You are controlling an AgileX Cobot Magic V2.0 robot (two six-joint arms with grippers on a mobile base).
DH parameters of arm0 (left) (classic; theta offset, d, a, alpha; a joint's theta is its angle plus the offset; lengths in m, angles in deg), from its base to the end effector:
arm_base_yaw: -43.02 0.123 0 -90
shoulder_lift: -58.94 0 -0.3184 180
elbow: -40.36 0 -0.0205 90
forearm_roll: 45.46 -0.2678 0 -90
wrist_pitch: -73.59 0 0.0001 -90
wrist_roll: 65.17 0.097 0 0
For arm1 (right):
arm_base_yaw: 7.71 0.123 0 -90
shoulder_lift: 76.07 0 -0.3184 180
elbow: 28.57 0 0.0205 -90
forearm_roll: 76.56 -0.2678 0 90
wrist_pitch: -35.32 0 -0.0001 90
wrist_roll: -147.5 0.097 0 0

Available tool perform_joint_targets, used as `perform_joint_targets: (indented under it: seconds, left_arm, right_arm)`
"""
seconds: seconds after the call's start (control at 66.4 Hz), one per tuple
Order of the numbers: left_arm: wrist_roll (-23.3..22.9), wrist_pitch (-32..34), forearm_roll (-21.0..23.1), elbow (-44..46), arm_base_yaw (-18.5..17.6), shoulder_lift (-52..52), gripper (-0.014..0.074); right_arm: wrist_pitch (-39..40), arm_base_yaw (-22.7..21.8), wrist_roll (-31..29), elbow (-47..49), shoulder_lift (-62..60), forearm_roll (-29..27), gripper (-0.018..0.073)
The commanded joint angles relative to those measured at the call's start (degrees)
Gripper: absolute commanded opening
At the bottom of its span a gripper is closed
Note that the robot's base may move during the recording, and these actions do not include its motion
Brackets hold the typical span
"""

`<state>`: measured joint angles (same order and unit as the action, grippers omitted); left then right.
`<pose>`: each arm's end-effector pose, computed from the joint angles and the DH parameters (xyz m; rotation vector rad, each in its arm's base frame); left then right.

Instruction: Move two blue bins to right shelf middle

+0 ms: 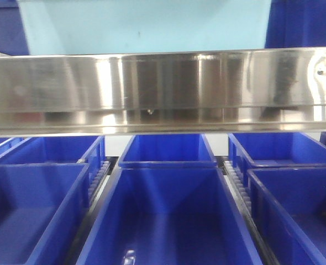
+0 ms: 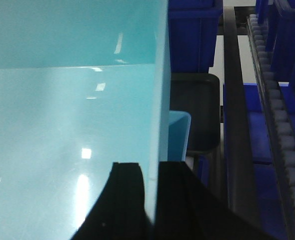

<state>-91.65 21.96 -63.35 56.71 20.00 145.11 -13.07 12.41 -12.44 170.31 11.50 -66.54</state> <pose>0.2893 -0.0975 0.5051 -0.0035 2.0820 -0.1517 0.2996 0.0963 0.5143 -0.0380 2.0392 0.2348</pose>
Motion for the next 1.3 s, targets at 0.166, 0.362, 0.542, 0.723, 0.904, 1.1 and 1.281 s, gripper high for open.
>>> perform_joint_targets:
  seconds: [0.166, 0.362, 0.542, 0.723, 0.904, 1.1, 1.281]
  left_arm:
    - [0.81, 1.69, -0.86, 0.64, -0.16, -0.60, -0.0111]
    - [0.81, 1.69, -0.86, 0.64, -0.16, -0.60, -0.0111]
    - [0.81, 1.69, -0.86, 0.64, -0.16, -0.60, -0.0111]
    - [0.81, 1.69, -0.86, 0.64, -0.16, -0.60, -0.0111]
    - [0.81, 1.69, -0.86, 0.64, -0.16, -0.60, -0.0111]
    - [0.81, 1.69, -0.86, 0.64, -0.16, -0.60, -0.0111]
    - [0.81, 1.69, -0.86, 0.64, -0.16, -0.60, -0.0111]
  right_arm:
    - [2.67, -0.06, -0.65, 0.53, -0.91, 0.91, -0.0166]
    - [2.67, -0.06, -0.65, 0.53, -0.91, 0.91, -0.0166]
    - [2.67, -0.06, -0.65, 0.53, -0.91, 0.91, -0.0166]
    - [2.67, -0.06, -0.65, 0.53, -0.91, 0.91, -0.0166]
    - [2.67, -0.06, -0.65, 0.53, -0.91, 0.91, -0.0166]
    - [2.67, -0.06, -0.65, 0.53, -0.91, 0.91, -0.0166]
    - [2.67, -0.06, -0.65, 0.53, -0.91, 0.91, -0.0166]
